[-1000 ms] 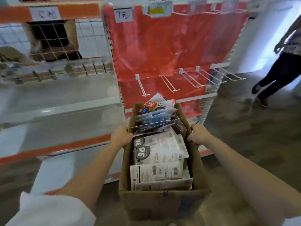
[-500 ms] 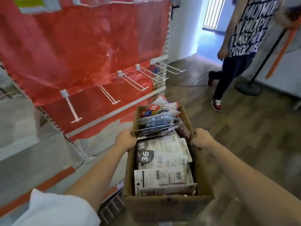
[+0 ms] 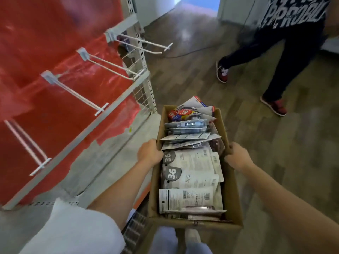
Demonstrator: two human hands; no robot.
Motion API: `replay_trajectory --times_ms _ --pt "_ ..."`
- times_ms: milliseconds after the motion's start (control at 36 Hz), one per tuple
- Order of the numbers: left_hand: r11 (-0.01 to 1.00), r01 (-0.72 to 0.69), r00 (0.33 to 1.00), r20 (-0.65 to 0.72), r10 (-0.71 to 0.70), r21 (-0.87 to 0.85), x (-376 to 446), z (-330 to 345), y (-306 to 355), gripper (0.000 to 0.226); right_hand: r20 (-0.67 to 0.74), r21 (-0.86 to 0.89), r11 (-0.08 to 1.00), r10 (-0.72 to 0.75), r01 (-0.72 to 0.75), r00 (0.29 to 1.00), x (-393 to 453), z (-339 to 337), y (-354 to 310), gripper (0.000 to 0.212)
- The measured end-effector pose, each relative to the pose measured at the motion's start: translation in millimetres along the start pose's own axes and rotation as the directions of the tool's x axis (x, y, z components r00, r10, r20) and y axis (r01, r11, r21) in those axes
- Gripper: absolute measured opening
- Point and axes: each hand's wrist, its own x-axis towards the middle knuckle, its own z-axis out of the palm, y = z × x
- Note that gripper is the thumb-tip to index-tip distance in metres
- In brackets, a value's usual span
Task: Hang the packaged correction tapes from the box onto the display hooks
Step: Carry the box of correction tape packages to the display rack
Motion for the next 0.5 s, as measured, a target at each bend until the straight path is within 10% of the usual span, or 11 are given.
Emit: replay_trajectory --times_ms 500 --pt "0.970 -0.239 0.966 0.110 0.233 0.042 235 220 18 0.052 -0.172 0.320 0.908 0.336 -0.270 0.926 211 126 130 0.049"
